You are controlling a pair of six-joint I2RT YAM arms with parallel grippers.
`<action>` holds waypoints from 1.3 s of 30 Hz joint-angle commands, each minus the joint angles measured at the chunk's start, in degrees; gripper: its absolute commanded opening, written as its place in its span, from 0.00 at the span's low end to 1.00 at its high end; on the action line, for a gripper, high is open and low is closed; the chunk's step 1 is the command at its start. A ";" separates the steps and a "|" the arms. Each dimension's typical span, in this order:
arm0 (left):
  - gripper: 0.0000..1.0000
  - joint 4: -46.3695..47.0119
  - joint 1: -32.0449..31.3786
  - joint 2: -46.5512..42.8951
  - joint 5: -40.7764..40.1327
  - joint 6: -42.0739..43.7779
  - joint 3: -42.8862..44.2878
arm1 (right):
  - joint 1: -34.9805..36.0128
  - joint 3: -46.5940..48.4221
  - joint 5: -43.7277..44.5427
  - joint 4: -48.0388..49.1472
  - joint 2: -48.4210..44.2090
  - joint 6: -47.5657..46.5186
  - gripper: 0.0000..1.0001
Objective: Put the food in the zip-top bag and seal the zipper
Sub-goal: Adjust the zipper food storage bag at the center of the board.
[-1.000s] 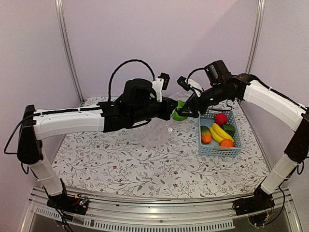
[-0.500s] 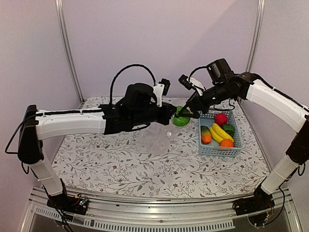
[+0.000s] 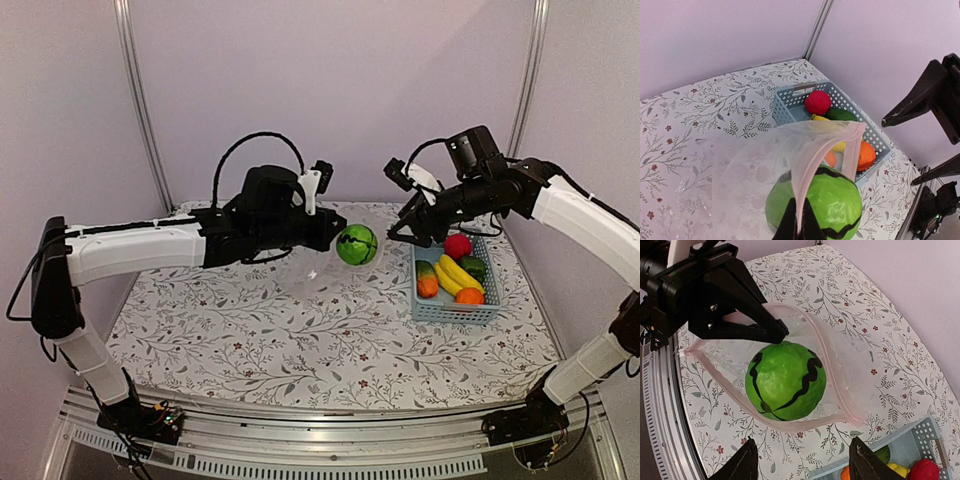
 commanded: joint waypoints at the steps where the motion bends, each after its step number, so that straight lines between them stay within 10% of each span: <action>1: 0.00 -1.45 0.85 -2.03 1.41 0.58 0.28 | 0.29 -4.38 3.98 3.76 -1.20 1.97 0.58; 16: 0.01 5.61 0.84 -3.73 -2.68 -5.06 -3.31 | 0.24 -1.86 5.74 5.74 2.85 11.04 0.67; 24: 0.01 7.78 0.76 -2.30 -2.15 -6.01 -3.44 | 0.24 -1.72 -3.04 5.08 6.42 13.66 0.43; 31: 0.04 1.67 0.60 -0.42 -6.11 -3.27 -0.87 | 0.11 4.36 -4.87 0.26 8.57 13.93 0.00; 39: 0.12 -20.83 -1.35 2.48 -19.87 4.45 10.61 | -0.90 8.36 -4.87 -5.99 8.57 11.05 0.00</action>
